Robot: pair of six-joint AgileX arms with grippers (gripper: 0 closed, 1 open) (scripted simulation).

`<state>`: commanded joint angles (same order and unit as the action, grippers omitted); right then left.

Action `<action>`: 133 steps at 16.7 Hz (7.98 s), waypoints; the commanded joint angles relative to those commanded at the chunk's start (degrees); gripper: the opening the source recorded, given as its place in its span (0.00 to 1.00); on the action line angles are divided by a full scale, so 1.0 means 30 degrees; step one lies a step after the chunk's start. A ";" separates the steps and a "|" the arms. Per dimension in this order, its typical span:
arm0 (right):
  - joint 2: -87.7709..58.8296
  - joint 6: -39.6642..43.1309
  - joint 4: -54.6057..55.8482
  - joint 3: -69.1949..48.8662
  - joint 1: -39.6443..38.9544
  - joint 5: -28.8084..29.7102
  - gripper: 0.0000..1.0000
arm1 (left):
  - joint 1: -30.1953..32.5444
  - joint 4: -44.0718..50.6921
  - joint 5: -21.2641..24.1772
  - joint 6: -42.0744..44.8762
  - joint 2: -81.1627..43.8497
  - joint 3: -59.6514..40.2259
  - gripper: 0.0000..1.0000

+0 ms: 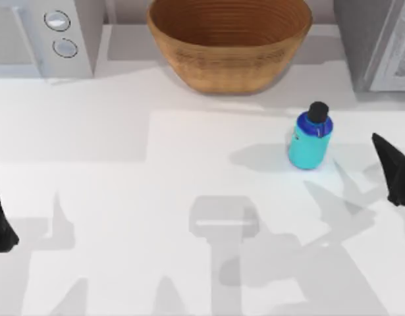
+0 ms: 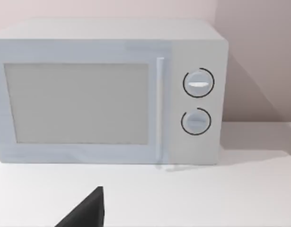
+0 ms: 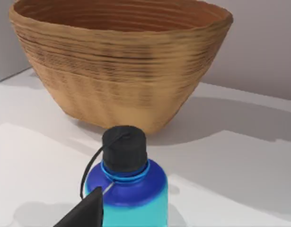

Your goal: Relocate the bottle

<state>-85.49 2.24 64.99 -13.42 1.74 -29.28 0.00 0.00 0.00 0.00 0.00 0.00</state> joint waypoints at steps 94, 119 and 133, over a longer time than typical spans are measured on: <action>-1.3781 2.0975 -2.4040 -1.8042 1.4512 -1.8398 0.00 | 0.0000 0.0000 0.0000 0.0000 0.0000 0.0000 1.00; -1.5836 0.7500 -0.5293 -1.4963 1.2238 -1.6248 0.30 | 0.0000 0.0000 0.0000 0.0000 0.0000 0.0000 1.00; -1.5836 0.7500 -0.5293 -1.4963 1.2238 -1.6248 1.00 | 0.0000 0.0000 0.0000 0.0000 0.0000 0.0000 1.00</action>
<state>-132.99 24.74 49.11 -58.31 38.45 -78.02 0.00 0.00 0.00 0.00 0.00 0.00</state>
